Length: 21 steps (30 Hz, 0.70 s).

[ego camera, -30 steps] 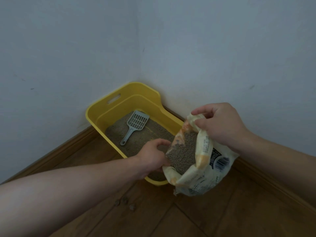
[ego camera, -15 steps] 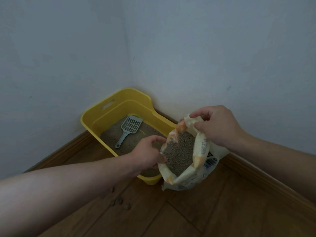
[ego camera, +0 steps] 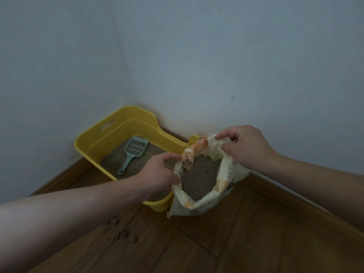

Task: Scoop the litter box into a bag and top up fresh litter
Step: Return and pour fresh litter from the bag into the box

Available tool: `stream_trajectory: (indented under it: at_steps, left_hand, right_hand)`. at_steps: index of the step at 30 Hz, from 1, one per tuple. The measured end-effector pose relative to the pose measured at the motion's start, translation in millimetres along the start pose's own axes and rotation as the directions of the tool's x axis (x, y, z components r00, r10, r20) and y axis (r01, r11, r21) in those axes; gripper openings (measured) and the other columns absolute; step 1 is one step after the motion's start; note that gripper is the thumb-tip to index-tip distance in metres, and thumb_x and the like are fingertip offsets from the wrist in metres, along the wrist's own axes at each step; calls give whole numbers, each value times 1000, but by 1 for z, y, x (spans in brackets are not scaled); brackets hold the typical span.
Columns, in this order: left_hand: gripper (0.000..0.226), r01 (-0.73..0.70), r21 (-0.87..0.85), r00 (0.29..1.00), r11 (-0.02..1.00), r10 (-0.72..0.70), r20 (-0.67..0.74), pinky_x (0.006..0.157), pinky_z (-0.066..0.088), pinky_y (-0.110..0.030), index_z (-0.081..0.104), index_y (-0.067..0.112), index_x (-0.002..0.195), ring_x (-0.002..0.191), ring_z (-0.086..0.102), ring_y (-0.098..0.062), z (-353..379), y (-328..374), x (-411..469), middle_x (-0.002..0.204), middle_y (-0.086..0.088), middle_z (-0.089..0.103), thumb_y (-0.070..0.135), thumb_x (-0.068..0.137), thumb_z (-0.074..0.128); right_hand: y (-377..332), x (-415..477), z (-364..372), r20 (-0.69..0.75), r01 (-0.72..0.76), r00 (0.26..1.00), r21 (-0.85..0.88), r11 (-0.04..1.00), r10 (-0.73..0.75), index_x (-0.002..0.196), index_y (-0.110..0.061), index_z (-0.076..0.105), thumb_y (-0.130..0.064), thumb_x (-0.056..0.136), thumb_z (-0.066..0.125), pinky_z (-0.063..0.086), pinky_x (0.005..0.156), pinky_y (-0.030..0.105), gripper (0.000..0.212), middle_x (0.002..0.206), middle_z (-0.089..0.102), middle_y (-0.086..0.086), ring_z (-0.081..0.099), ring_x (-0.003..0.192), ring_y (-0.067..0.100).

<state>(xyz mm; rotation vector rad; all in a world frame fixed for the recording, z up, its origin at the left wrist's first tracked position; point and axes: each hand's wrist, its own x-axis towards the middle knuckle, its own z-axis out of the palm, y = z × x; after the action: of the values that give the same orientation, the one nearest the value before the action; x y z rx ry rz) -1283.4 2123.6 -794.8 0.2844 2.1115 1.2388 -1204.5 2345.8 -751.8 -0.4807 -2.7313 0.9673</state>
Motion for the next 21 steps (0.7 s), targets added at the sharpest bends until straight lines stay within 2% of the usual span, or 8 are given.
stream_trajectory:
  at_steps: [3,5,8,12,14,17,21]
  left_hand:
    - [65,-24,12,1000,1000,24,-9,62,60,-35,64,27,122,66,66,-24,5,5,-2,95,-13,64,-14,72,73]
    - [62,-47,25,999,999,48,-15,58,57,-33,66,26,120,65,64,-24,9,9,-2,96,-15,64,-13,73,74]
    - [56,-88,53,996,995,90,-20,65,59,-44,68,25,118,72,64,-26,15,12,-1,99,-19,63,-9,74,75]
    - [54,-125,74,992,989,127,-22,69,58,-48,69,23,118,70,62,-23,25,18,1,93,-19,65,-9,75,73]
    - [53,-143,98,989,985,146,-22,65,56,-43,69,25,117,68,59,-21,30,21,2,94,-19,66,-8,76,73]
    - [51,-168,130,985,977,173,-26,61,52,-34,69,28,116,66,57,-19,36,25,2,89,-13,65,-6,78,72]
    - [50,-198,142,978,970,204,-31,69,57,-46,70,25,116,70,61,-19,47,25,2,87,-7,64,-8,77,71]
  right_hand:
    - [8,-6,-6,-5,-12,1000,4,1000,12,96,-30,76,-8,81,70,51,66,28,27,89,70,2,63,75,14]
    - [14,-9,-11,-9,-18,1000,-7,1000,17,95,-30,76,-8,81,69,48,60,22,27,88,70,2,61,72,12]
    - [25,-14,-17,-7,-28,1000,-18,999,28,96,-30,77,-8,82,67,35,52,9,28,89,70,-2,54,62,1]
    - [37,-20,-25,2,-36,999,-16,999,36,97,-30,77,-8,85,64,34,50,9,29,83,66,-9,53,56,-2]
    - [44,-22,-29,10,-33,999,-16,999,33,99,-31,77,-8,87,63,36,48,10,29,80,63,-12,53,51,-1]
    - [55,-24,-32,33,-31,999,-35,999,32,100,-34,76,-9,89,61,37,44,14,30,82,68,-6,50,47,5]
    - [71,-27,-35,47,-41,998,-52,998,43,102,-34,75,-9,89,62,38,47,14,31,87,68,-6,51,48,1]
